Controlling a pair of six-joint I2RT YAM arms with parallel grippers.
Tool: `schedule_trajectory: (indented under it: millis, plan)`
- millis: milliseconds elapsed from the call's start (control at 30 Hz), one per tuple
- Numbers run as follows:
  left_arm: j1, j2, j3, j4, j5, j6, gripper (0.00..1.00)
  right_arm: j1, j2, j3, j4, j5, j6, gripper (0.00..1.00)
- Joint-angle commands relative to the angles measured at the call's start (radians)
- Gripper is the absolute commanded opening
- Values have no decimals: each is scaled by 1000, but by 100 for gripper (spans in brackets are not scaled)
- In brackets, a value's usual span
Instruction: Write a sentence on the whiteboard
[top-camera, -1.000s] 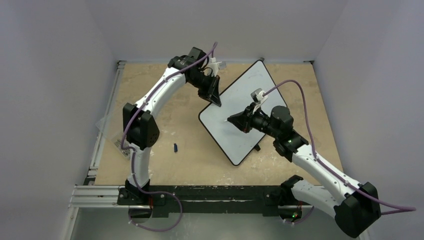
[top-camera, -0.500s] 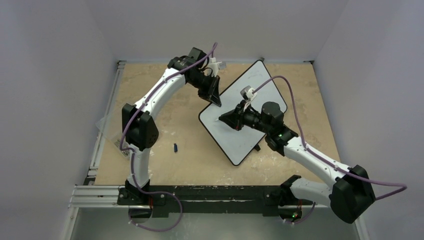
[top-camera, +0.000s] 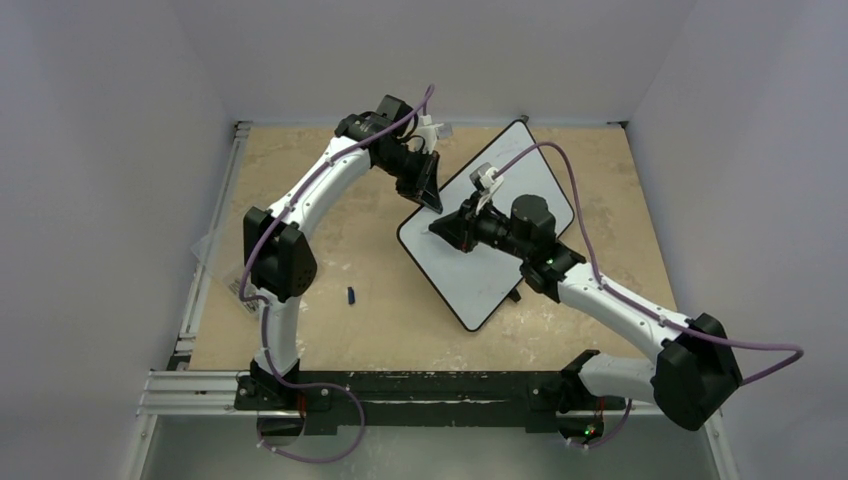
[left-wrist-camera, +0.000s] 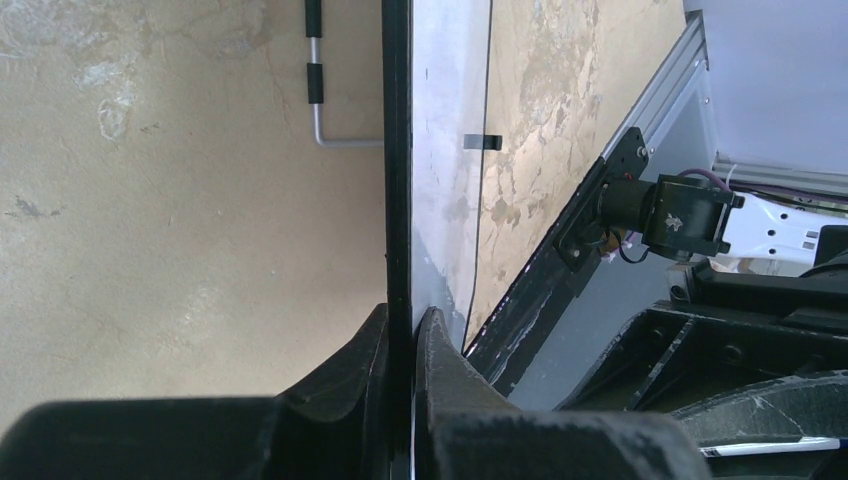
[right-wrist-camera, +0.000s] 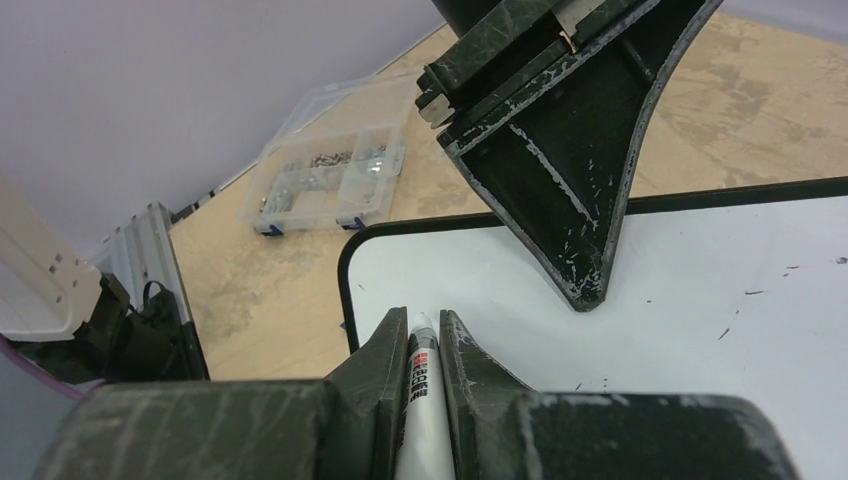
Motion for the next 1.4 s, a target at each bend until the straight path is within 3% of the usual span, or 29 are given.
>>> schedule_trajectory:
  millis: [0, 1367]
  plan:
    - [-23, 0, -31, 22, -212, 71, 0, 8, 11, 49, 39, 44, -21, 0]
    - [-22, 4, -19, 20, -217, 64, 0, 9, -22, -150, -19, 93, -31, 0]
